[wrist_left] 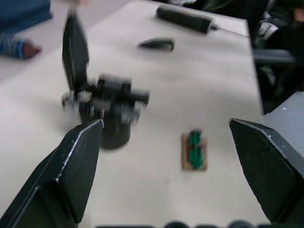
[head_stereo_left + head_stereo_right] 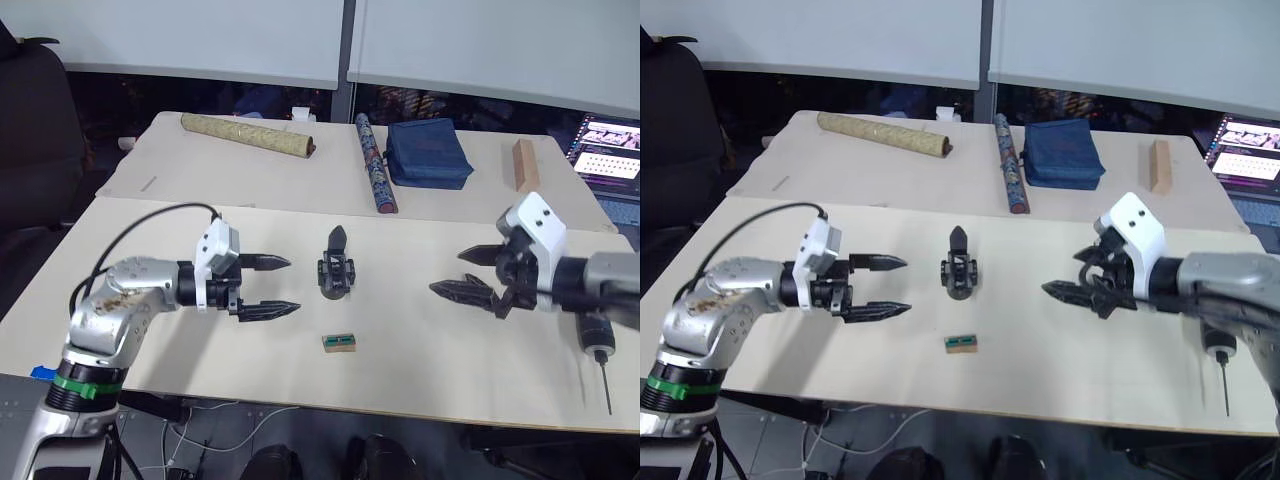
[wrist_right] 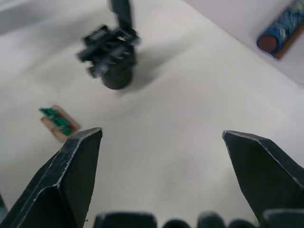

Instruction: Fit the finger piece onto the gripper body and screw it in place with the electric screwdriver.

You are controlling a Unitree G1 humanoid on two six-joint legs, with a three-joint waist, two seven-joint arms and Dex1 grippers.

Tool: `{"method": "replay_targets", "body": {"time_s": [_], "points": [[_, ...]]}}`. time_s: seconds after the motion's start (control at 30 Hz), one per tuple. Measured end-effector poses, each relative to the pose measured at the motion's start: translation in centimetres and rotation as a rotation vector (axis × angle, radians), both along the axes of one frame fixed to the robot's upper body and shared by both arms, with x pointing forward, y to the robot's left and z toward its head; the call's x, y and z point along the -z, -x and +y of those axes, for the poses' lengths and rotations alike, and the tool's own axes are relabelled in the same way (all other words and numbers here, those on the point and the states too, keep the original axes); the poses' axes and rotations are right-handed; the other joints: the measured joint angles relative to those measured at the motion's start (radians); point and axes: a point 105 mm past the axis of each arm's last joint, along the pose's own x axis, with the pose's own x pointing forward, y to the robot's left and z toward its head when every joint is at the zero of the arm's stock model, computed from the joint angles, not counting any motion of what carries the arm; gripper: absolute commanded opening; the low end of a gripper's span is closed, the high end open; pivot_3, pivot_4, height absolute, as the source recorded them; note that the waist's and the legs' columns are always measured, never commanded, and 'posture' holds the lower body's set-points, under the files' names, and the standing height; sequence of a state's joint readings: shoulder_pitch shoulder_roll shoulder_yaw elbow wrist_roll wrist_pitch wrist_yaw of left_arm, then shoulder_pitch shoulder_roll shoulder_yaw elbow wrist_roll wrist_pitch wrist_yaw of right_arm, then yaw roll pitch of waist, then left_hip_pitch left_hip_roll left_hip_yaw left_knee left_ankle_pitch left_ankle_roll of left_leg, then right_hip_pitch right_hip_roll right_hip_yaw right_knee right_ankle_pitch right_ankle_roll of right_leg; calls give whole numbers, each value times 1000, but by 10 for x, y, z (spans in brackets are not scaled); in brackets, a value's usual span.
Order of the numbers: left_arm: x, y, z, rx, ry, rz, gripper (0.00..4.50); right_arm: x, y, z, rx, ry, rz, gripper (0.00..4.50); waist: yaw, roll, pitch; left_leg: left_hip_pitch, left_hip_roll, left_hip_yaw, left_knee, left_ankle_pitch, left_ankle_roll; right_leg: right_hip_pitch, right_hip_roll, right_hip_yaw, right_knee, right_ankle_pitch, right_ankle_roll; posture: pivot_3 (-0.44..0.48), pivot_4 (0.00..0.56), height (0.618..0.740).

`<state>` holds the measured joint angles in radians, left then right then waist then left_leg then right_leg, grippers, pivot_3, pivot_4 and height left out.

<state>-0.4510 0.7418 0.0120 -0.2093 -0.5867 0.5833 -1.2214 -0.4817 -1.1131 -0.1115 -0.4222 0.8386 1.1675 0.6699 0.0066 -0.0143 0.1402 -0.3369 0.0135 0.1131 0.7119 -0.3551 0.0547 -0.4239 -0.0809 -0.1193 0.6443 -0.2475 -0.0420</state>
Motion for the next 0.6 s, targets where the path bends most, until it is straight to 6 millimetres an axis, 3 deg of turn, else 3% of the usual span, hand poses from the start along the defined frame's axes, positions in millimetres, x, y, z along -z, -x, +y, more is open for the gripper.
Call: {"method": "replay_targets", "body": {"time_s": [0.13,0.37,0.47,0.6], "points": [[-28,15,-8,102,14,-47,4493,10,-31,-19,53,119,149,4500,-4,1,1,-1,0,0,0,0,0,0,0,-1,-2,0,0,0,150,740],[-52,28,-18,183,31,-107,4493,46,-69,-62,221,255,358,4500,-7,0,2,-2,0,0,1,0,0,0,0,-3,-1,0,0,0,150,740],[-65,31,-22,209,44,-147,4493,56,-81,-77,273,295,400,4500,-11,2,3,-2,0,0,2,0,0,0,0,-3,0,0,0,0,150,740],[-78,27,-29,196,71,-197,4493,66,-85,-81,266,328,459,4500,-14,2,3,-3,0,-1,2,0,0,0,1,-4,2,0,0,0,150,740]]}}
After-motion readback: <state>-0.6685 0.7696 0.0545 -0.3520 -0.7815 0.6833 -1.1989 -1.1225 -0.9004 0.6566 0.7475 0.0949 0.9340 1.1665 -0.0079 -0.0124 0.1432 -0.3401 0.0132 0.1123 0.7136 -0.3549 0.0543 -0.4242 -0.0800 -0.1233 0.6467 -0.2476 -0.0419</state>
